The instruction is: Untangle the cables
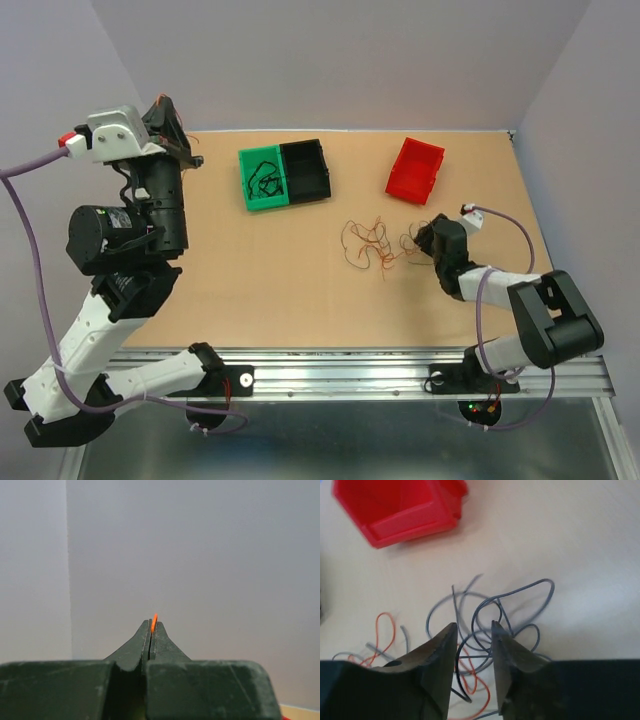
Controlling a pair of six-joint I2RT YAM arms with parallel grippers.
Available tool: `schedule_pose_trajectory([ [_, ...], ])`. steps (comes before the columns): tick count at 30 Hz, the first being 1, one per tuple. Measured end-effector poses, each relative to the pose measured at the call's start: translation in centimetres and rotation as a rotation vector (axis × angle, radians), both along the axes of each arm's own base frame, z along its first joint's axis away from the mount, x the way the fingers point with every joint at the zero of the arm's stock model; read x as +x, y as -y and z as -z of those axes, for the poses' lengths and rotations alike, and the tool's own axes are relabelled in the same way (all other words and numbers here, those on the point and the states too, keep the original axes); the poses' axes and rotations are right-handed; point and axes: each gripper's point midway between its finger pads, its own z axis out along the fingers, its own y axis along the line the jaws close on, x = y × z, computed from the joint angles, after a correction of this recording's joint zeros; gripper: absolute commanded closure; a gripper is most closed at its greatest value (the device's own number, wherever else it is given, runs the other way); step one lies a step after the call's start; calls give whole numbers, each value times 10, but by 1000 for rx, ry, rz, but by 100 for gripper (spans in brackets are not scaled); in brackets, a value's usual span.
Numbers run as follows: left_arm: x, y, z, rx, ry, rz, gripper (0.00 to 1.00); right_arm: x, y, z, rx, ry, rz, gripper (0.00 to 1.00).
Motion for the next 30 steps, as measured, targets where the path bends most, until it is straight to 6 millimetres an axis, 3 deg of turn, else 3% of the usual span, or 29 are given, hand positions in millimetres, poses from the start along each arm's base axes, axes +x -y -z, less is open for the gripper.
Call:
schedule_pose_trajectory([
  [2, 2, 10, 3, 23, 1, 45, 100, -6, -11, -6, 13, 39, -84, 3],
  [3, 3, 15, 5, 32, 1, 67, 100, -10, -15, -10, 17, 62, -126, 0],
  [7, 10, 35, 15, 69, -17, 132, 100, -20, -36, -24, 33, 135, -279, 0],
  [10, 17, 52, 31, 100, -44, 183, 100, -20, -57, -49, 44, 225, -407, 0],
  [15, 30, 88, 66, 162, -108, 287, 100, -30, -95, -83, 54, 372, -634, 0],
  [18, 37, 115, 93, 210, -153, 374, 100, -45, -129, -101, 50, 464, -812, 0],
  [24, 41, 155, 131, 266, -206, 527, 100, -81, -187, -104, 54, 527, -1096, 0],
  [30, 47, 178, 162, 297, -253, 593, 100, -92, -228, -108, 57, 581, -1253, 0],
])
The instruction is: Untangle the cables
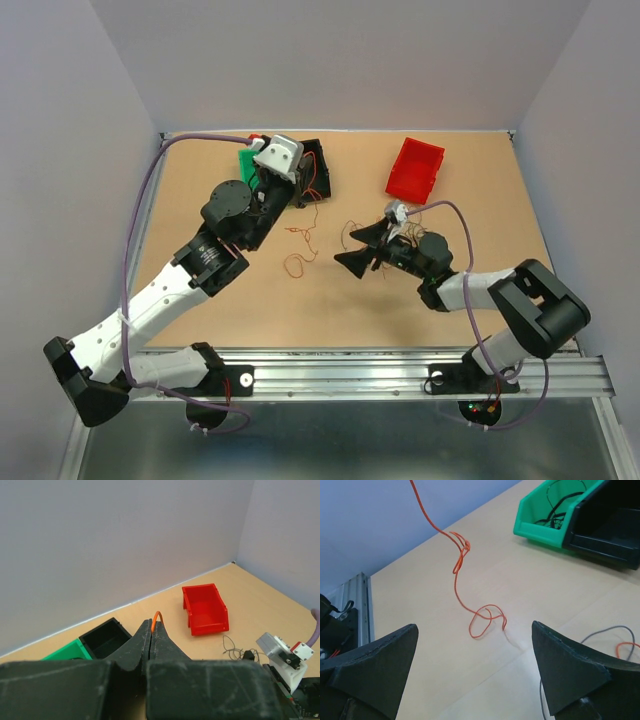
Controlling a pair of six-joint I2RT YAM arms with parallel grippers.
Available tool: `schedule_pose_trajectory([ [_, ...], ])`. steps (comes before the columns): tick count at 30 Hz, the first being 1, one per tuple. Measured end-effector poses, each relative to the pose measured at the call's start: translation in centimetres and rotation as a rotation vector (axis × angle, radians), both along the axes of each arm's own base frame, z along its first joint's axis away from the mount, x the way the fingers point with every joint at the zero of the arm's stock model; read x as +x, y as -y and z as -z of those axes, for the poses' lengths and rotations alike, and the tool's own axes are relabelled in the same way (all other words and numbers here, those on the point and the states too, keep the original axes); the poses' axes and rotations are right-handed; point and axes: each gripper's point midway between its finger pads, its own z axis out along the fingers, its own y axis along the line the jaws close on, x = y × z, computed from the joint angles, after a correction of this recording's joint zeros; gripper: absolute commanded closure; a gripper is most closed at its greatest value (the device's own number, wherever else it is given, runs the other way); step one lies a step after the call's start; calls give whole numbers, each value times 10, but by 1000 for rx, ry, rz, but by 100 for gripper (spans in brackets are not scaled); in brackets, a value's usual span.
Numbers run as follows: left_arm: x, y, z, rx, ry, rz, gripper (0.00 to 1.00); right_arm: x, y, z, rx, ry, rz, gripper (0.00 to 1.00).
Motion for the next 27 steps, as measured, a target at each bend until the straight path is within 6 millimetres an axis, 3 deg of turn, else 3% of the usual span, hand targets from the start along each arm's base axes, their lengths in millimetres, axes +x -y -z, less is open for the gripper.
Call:
schedule_pose_trajectory([
  [7, 0, 8, 8, 9, -14, 29, 100, 18, -31, 4, -20, 34, -43, 3],
  [11, 0, 9, 8, 8, -14, 35, 100, 30, -47, 6, -27, 47, -56, 13],
  [12, -1, 9, 8, 8, -13, 35, 100, 32, -50, 7, -27, 47, -61, 17],
  [13, -1, 8, 8, 7, -13, 35, 100, 33, -53, 8, -29, 48, -63, 30],
  [15, -1, 8, 8, 7, -13, 35, 100, 35, -56, 7, -27, 54, -67, 45],
  [16, -1, 8, 8, 7, -13, 35, 100, 36, -57, 5, -25, 56, -68, 70],
  [18, -1, 8, 8, 7, -13, 34, 100, 37, -59, 3, -22, 65, -67, 87],
  [21, 1, 5, 8, 7, -13, 14, 100, 41, -59, 1, -18, 62, -55, 99],
  [27, 23, -6, 14, 9, -19, -105, 100, 53, -55, 2, -16, 30, 16, 99],
])
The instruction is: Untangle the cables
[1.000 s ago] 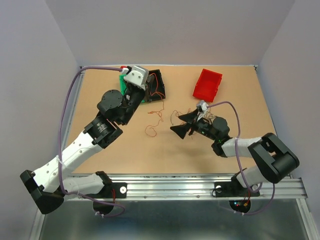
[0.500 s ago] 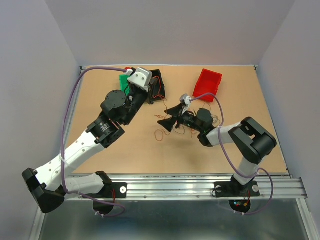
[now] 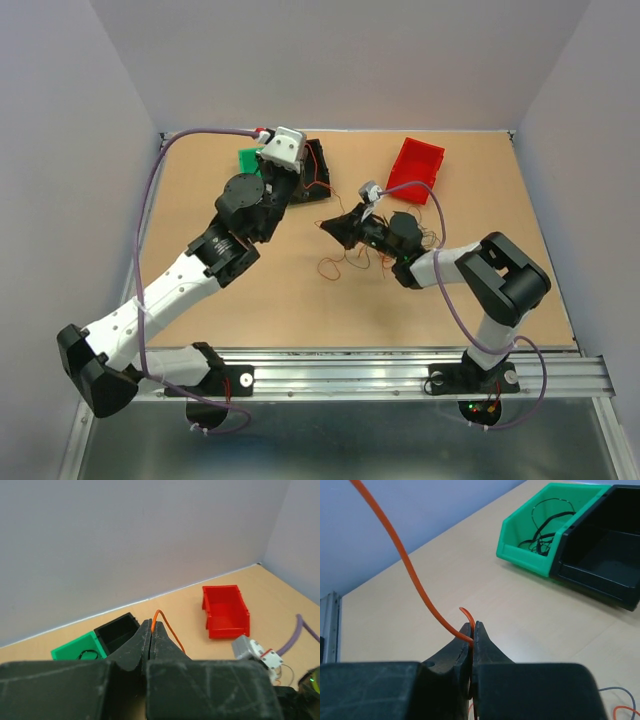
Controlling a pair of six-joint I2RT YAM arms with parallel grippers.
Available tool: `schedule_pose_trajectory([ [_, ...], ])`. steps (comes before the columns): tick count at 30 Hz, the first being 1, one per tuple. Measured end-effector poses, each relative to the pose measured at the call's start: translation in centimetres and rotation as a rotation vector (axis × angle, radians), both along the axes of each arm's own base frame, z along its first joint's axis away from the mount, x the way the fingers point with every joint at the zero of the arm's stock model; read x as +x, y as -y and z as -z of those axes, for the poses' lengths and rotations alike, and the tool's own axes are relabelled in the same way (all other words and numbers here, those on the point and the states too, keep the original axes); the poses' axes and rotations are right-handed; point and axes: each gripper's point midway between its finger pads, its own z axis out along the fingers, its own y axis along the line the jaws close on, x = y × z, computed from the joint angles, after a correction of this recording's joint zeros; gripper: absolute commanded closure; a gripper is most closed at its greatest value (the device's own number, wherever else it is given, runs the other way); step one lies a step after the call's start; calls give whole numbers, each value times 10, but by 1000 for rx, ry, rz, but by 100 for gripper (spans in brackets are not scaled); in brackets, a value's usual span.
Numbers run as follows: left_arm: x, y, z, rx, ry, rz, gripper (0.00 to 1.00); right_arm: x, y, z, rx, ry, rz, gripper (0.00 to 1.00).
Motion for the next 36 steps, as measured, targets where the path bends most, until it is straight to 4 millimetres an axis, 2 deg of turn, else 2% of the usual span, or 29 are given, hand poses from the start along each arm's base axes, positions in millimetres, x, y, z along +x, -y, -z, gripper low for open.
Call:
schedule_pose_trajectory([
  [2, 12, -2, 9, 14, -15, -32, 100, 7, 1, 0, -1, -13, 32, 100],
  [5, 46, -8, 34, 54, -67, -96, 100, 22, -1, -8, -1, -30, 78, 99],
  [11, 136, -46, 92, 95, -200, -224, 100, 75, -25, -53, 48, -5, 148, 99],
  [14, 165, -54, 107, 101, -229, -258, 100, 98, -41, -67, 64, 3, 154, 99],
  [18, 190, -47, 110, 99, -227, -264, 100, 126, -59, -73, 62, 3, 167, 100],
  [23, 223, -44, 93, 64, -199, -257, 100, 159, -72, -83, 56, 40, 189, 100],
  [26, 256, -61, 81, 20, -187, -268, 100, 179, -79, -90, 73, 60, 198, 99],
  [28, 269, -68, 80, 5, -192, -268, 100, 191, -78, -93, 83, 69, 199, 100],
  [32, 291, -81, 102, 9, -231, -274, 100, 223, -64, -97, 107, 79, 220, 100],
  [36, 300, -68, 130, 32, -280, -224, 100, 243, -50, -100, 122, 88, 236, 100],
])
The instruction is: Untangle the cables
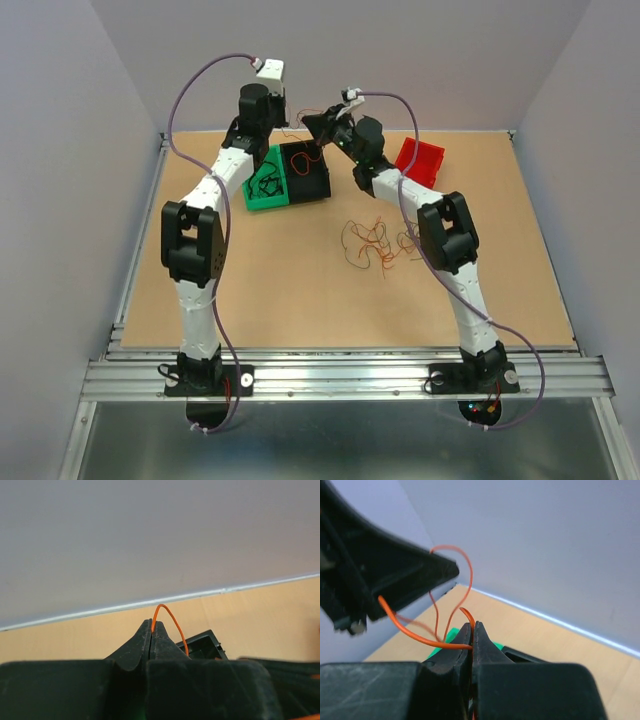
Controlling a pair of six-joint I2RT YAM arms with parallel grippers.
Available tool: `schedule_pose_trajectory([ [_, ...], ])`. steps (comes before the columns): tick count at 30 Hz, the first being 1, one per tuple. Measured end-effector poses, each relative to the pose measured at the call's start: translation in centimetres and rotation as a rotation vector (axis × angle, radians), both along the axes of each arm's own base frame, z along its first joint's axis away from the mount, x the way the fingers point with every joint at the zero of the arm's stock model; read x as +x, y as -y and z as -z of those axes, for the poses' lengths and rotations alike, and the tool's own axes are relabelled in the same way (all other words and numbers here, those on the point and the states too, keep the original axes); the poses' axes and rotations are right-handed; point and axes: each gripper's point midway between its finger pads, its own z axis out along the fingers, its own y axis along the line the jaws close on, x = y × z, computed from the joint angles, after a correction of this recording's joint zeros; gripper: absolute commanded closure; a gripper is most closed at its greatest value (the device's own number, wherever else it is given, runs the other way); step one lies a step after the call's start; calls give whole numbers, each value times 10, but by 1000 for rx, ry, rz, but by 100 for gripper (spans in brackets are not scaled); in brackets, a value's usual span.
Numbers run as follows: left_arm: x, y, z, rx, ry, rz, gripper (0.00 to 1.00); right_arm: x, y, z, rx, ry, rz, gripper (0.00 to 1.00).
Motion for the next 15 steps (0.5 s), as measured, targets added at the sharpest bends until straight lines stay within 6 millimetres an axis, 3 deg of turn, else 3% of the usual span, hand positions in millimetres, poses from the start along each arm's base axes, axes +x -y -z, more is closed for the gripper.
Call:
schedule_pose_trajectory([
  [4, 1, 15, 17, 0, -31, 68, 100, 15, 10, 0, 18, 3, 3, 99],
  [8, -1, 26, 18, -10, -27, 130, 100, 20, 10, 5, 22, -1, -11, 100],
  [12, 2, 31, 13, -21, 6, 152, 100, 22, 4, 28, 15, -32, -33, 99],
  [15, 5, 34, 23, -20, -2, 163, 100, 24, 0, 48, 8, -67, -38, 99],
])
